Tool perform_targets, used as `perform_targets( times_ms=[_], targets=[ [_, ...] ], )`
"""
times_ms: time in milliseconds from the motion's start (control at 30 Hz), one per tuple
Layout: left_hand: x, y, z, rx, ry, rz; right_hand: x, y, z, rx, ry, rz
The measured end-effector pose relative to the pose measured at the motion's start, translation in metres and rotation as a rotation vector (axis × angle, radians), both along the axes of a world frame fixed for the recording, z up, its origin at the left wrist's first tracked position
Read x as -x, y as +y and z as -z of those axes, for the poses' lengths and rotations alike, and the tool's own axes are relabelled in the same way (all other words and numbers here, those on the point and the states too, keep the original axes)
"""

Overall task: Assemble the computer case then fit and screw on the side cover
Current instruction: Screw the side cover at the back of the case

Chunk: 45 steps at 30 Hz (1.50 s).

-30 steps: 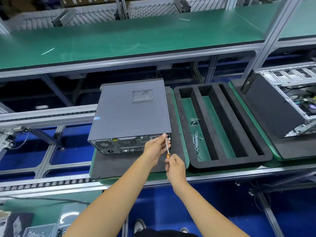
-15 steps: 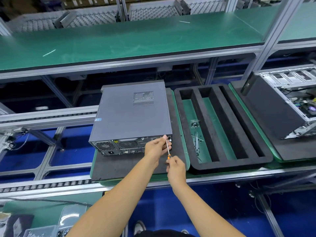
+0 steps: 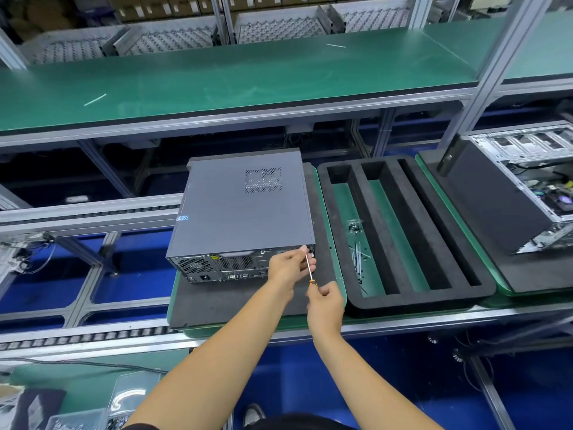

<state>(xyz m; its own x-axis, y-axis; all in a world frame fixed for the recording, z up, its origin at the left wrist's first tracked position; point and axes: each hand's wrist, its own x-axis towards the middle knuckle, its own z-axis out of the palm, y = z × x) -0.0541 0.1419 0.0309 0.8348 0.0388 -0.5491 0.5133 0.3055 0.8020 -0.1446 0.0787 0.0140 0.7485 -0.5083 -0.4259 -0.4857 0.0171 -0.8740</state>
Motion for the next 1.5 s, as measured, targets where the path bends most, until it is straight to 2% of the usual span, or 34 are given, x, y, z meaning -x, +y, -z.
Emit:
perform_targets(
  times_ms=[167, 333, 467, 700, 933, 1100, 1500],
  targets=[
    [0.003, -0.007, -0.001, 0.005, 0.010, -0.047, 0.001, 0.001, -0.008, 0.221, 0.062, -0.029],
    [0.005, -0.010, -0.001, -0.010, 0.018, -0.080, 0.002, 0.003, -0.009, 0.101, 0.058, -0.019],
    [0.007, -0.014, 0.002, -0.014, 0.033, -0.132, 0.002, 0.005, -0.011, 0.201, 0.073, -0.039],
    [0.005, -0.013, -0.004, -0.010, 0.031, -0.093, 0.002, 0.010, -0.010, 0.115, 0.077, 0.015],
    [0.008, -0.016, 0.001, -0.078, 0.031, -0.154, 0.003, 0.010, -0.010, 0.155, 0.075, -0.034],
    [0.006, -0.014, 0.001, -0.029, 0.056, -0.107, 0.003, 0.009, -0.010, 0.127, 0.080, -0.017],
    [0.012, -0.008, 0.013, 0.043, 0.082, -0.105, 0.008, 0.010, -0.002, 0.226, 0.105, -0.025]
  ],
)
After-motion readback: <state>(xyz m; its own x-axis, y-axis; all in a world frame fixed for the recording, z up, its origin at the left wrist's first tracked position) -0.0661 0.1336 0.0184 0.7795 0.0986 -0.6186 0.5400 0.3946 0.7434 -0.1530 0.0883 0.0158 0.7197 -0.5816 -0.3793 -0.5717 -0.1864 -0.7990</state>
